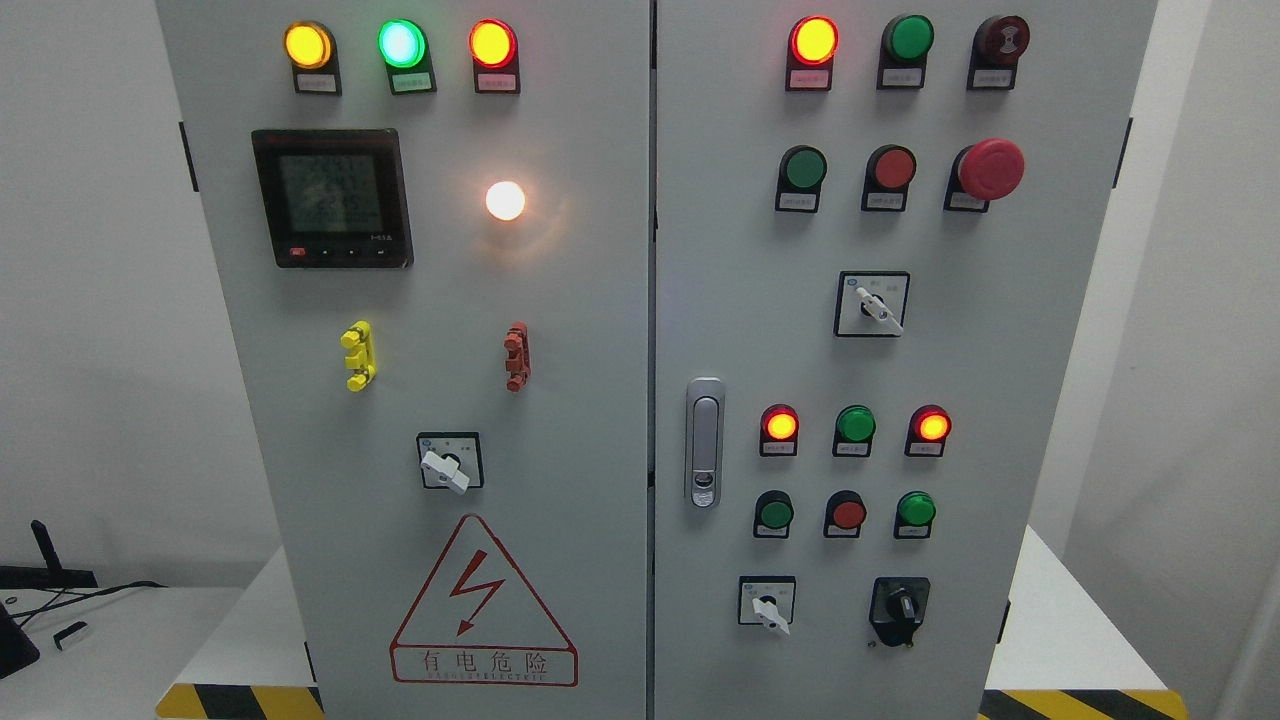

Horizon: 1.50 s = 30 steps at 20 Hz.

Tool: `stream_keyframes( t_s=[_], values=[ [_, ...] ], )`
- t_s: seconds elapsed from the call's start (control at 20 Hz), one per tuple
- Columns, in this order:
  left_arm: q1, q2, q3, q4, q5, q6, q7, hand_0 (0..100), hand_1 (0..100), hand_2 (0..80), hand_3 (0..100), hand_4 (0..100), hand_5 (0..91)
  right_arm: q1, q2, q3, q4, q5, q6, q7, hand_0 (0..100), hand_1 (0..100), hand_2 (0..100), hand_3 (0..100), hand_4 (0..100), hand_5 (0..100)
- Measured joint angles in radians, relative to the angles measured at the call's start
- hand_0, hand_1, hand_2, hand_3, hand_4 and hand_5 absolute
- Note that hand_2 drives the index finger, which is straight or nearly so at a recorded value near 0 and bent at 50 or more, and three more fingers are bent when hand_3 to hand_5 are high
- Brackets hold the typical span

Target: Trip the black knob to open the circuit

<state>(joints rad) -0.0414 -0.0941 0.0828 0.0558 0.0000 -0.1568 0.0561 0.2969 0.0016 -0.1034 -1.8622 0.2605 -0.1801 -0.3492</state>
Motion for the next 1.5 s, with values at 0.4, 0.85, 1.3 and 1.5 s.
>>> stream_keyframes(
  t_s=[0.4,0.85,1.3,1.5],
  values=[
    [0.000,0.000,0.000,0.000,0.000,0.000,0.000,12,39,0.0,0,0,0.0,-0.100,0.037,0.058,-0.010,0.008,0.163,-0.025,22,73,43,77,80,91],
    [0.000,0.000,0.000,0.000,0.000,0.000,0.000,12,39,0.0,0,0,0.0,-0.191,0.074,0.112,-0.004,0.009,0.271,-0.028,26,73,44,78,81,92],
    [0.000,0.000,0.000,0.000,0.000,0.000,0.000,12,39,0.0,0,0,0.0,-0.273,0.095,0.139,0.028,0.010,0.305,-0.046,27,74,43,78,81,91],
    [0.000,0.000,0.000,0.000,0.000,0.000,0.000,12,39,0.0,0,0,0.0,-0.295,0.101,0.145,0.046,0.011,0.310,-0.046,26,75,43,78,81,91]
  ],
)
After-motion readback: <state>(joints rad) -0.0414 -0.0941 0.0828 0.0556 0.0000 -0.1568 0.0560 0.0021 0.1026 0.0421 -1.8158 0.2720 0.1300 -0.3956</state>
